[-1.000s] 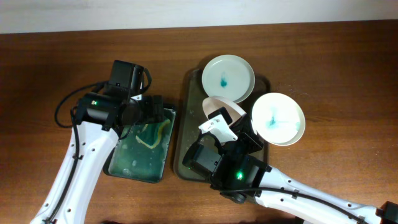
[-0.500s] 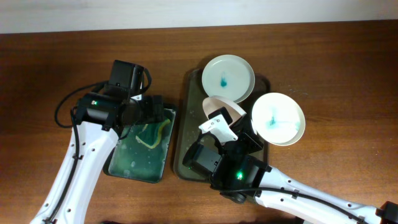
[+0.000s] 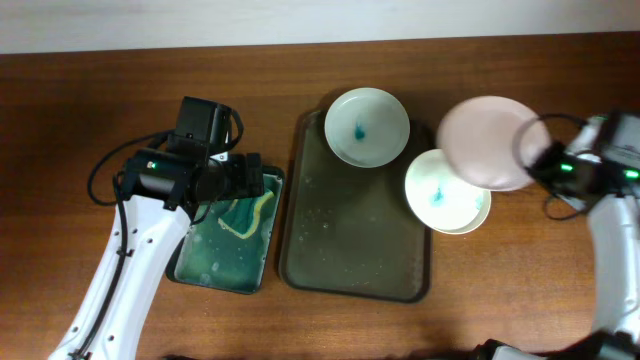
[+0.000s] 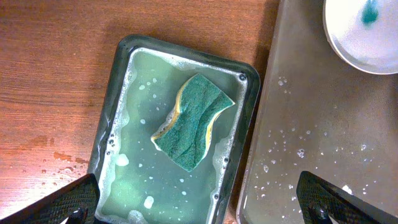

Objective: Clean dirty plates on tray and stack at the side
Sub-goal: 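Lift the cleaned plate with the right gripper and place it right of the tray, then grip the rim of the front plate with the right gripper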

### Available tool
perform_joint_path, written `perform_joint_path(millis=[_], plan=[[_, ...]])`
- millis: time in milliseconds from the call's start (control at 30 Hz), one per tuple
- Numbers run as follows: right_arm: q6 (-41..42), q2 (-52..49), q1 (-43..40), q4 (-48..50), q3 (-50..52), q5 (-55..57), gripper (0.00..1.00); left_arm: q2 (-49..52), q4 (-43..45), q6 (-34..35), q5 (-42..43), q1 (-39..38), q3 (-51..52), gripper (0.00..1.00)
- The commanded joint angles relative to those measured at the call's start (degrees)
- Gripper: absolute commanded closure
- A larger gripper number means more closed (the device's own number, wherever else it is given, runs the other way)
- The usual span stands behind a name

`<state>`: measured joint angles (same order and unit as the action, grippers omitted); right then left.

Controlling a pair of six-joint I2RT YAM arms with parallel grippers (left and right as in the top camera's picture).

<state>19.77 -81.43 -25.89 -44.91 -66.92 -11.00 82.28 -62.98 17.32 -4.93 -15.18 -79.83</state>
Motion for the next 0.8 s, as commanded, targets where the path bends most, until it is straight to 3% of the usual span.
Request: perform_joint_path(millis=[0, 133, 267, 300, 367, 400, 500, 600, 767], plan=[[2.71, -7.19, -12.20, 0.90, -1.01, -2.71, 0.96, -0.50, 0.11, -0.28, -0.85, 0.35, -0.79, 0.01], [3.26, -18.49, -19.56, 1.40, -1.01, -1.66, 0.96, -0.50, 0.11, -0.28, -0.85, 0.35, -0.79, 0.01], [3.04, -24.46, -19.89, 1.79, -1.01, -1.16, 0.96, -0.50, 0.11, -0.28, -0.85, 0.35, -0.79, 0.01], [3.04, -24.63, -19.89, 1.81, -1.01, 0.02, 0.92, -0.50, 0.11, -0.28, -0.85, 0.35, -0.79, 0.01], [2.99, -24.09, -19.87, 1.27, -1.49, -1.29, 0.47, -0.50, 0.11, -0.28, -0.85, 0.35, -0.79, 0.01], [1.77, -22.95, -19.80, 0.55, -2.08, -6.67, 0.42, -0.50, 0.11, -0.28, -0.85, 0.35, -0.79, 0.01], [-2.67, -17.42, -17.68, 0.52, -2.54, -16.02, 0.40, -0.50, 0.11, -0.28, -0.85, 0.35, -0.79, 0.01], [-9.40, -10.99, -9.11, -1.03, -2.54, -16.17, 0.42, -0.50, 0.11, -0.28, -0.85, 0.35, -0.79, 0.01], [-24.61, -15.30, 10.12, 4.20, -1.77, -3.48, 0.42, -0.50, 0.11, -0.28, -0.85, 0.35, -0.79, 0.01]])
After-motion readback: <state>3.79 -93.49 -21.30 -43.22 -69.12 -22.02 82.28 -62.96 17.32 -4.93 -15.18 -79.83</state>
